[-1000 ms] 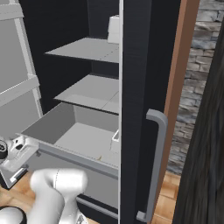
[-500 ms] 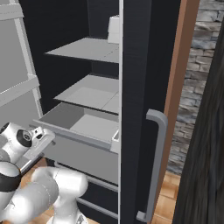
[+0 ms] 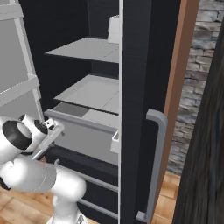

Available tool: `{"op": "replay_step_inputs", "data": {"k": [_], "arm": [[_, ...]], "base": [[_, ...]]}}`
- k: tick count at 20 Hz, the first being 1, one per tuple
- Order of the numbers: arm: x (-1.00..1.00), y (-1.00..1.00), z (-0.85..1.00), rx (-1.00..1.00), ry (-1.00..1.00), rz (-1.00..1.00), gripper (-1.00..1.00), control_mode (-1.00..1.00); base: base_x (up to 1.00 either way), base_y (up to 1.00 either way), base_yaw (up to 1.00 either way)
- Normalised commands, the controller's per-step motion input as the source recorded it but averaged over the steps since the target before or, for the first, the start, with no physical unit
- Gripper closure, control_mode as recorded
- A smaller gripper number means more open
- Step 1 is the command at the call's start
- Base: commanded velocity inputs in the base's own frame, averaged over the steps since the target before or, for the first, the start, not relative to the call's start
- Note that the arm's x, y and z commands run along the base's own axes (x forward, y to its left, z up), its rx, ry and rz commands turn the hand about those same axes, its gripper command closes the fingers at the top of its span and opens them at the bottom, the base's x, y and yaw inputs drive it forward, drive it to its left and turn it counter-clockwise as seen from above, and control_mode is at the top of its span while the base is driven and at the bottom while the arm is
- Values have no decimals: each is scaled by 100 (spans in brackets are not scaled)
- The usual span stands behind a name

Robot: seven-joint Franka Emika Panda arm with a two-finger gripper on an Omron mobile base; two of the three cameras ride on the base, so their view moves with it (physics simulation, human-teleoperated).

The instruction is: Place the onion and sweet potato inside the fridge drawer. Close the drawer after placing the vegetables.

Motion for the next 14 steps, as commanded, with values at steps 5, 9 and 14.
{"op": "replay_step_inputs", "data": {"k": [5, 9, 14], "arm": [[73, -21, 0, 0, 0, 6, -100, -100], [82, -36, 0, 2, 0, 8, -100, -100], [89, -31, 0, 3, 0, 6, -100, -100]], "base": [[0, 0, 0], [0, 0, 0], [0, 0, 0]]}}
